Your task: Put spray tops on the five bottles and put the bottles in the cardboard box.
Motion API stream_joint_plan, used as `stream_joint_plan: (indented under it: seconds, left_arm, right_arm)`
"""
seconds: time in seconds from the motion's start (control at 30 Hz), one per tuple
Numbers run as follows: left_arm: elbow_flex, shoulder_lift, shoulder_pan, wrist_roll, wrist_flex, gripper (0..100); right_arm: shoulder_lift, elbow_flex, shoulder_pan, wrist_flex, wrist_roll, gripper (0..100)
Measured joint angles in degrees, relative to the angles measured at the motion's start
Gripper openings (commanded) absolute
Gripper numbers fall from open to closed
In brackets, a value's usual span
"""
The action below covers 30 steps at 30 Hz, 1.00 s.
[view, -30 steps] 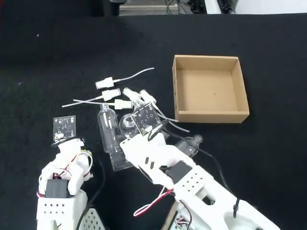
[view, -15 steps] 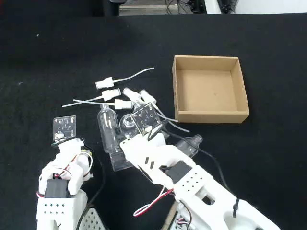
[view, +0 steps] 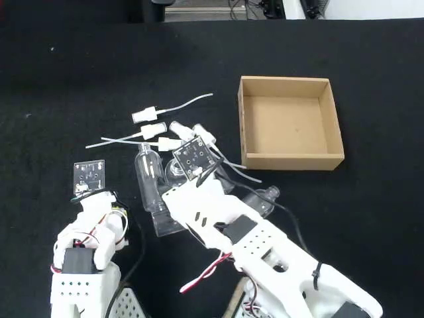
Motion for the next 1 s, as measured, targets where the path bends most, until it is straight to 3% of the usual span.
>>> stream_joint_plan:
  seconds: [0.1,0.17,0.27,0.57,1.0]
  left_arm:
    - [0.00,0.00,0.00,0.00,0.00,3]
    - [0.00,0.00,0.00,0.00,0.00,3]
    - [0.00,0.00,0.00,0.00,0.00,3]
    - [0.00,0.00,0.00,0.00,0.00,3]
    - [0.00,0.00,0.00,0.00,0.00,3]
  right_arm:
    - [0.00,0.00,0.00,0.00,0.00,0.1]
    - [0.00,0.00,0.09,0.00,0.26,6.0]
    - [0.00,0.00,0.09,0.00,3.16,0.6]
    - [-2.64,-0.09,1.14,1.67,6.51,1.1]
    - [-27.43,-24.18,5.63,46.07,16.18,1.1]
